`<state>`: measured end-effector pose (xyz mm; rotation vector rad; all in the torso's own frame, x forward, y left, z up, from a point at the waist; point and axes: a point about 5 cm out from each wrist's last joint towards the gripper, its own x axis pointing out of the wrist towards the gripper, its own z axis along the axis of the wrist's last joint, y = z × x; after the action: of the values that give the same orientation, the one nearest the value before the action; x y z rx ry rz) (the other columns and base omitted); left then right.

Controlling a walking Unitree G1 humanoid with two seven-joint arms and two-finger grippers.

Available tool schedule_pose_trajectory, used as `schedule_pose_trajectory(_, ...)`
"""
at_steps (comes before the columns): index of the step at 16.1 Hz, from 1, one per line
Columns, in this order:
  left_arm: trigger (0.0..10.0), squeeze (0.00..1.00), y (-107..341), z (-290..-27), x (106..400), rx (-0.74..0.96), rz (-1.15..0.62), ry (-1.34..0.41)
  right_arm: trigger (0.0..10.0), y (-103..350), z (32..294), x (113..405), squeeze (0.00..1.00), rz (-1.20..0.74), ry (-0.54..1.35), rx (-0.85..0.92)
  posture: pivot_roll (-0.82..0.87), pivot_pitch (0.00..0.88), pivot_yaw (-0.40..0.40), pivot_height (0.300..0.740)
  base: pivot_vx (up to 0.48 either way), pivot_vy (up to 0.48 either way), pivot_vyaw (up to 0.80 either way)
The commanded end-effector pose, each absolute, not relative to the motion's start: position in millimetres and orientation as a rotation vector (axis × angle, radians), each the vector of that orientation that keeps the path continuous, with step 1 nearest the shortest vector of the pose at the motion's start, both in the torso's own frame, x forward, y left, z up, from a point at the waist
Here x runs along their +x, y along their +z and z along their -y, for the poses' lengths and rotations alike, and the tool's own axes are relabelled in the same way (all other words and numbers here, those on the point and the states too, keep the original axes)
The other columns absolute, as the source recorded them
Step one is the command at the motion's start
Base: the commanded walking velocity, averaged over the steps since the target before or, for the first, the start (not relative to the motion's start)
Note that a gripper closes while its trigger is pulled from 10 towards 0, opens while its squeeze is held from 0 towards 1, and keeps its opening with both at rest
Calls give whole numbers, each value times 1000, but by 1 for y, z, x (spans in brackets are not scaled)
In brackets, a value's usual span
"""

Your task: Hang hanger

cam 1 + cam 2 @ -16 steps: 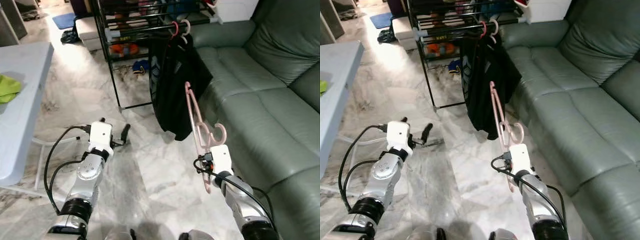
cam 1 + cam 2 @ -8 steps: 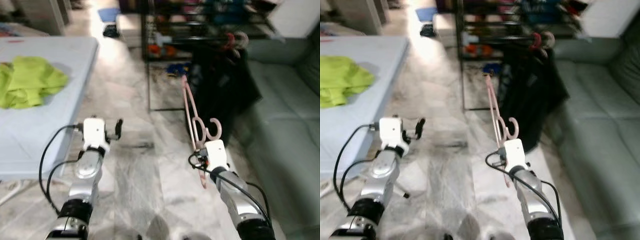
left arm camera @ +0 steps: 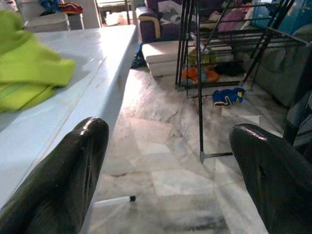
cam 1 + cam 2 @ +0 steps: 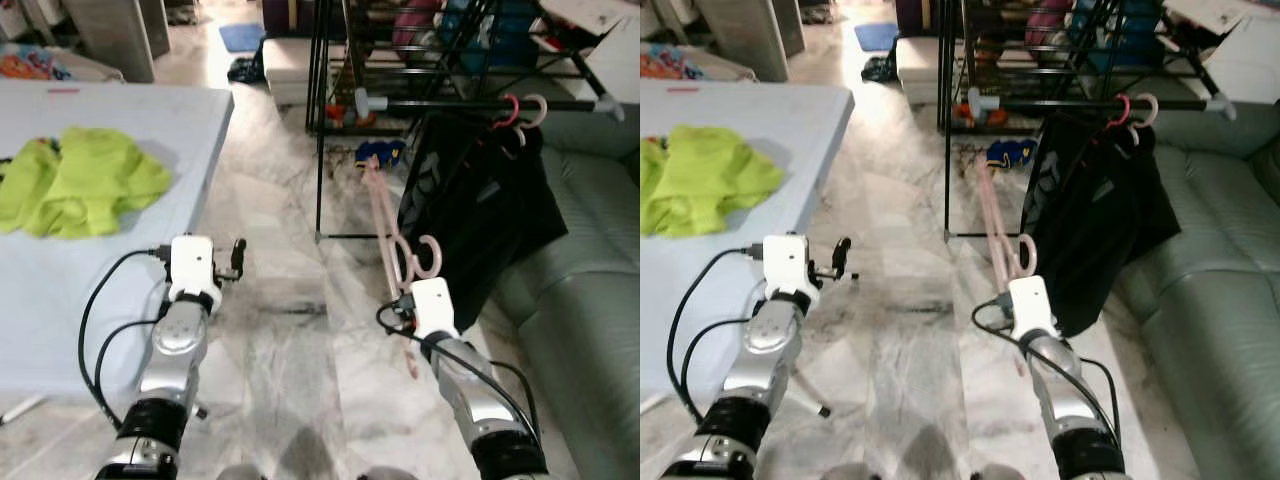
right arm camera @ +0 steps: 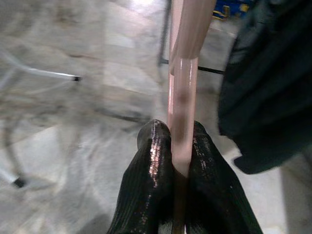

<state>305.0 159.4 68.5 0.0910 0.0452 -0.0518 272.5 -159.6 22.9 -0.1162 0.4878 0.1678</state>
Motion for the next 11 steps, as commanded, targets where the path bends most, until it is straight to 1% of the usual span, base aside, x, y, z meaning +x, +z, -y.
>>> schedule_pose_trajectory(1,10000,0,70,-147,306,90,-47,-85,10000,21,173,272,0,-511,117,-139,12,0,-12,740,0,-439,0)
schedule_pose_trajectory(5,10000,0,70,-145,305,86,-53,-90,10000,18,173,272,0,-530,104,-132,15,0,-13,740,0,-445,0)
schedule_pose_trajectory(6,10000,0,70,-144,304,85,-52,-89,10000,18,173,273,0,-530,106,-128,15,0,-13,740,240,-412,0)
schedule_pose_trajectory(11,10000,0,71,-147,305,102,-55,-66,10000,21,168,274,0,-510,153,-128,17,0,-16,740,457,0,0)
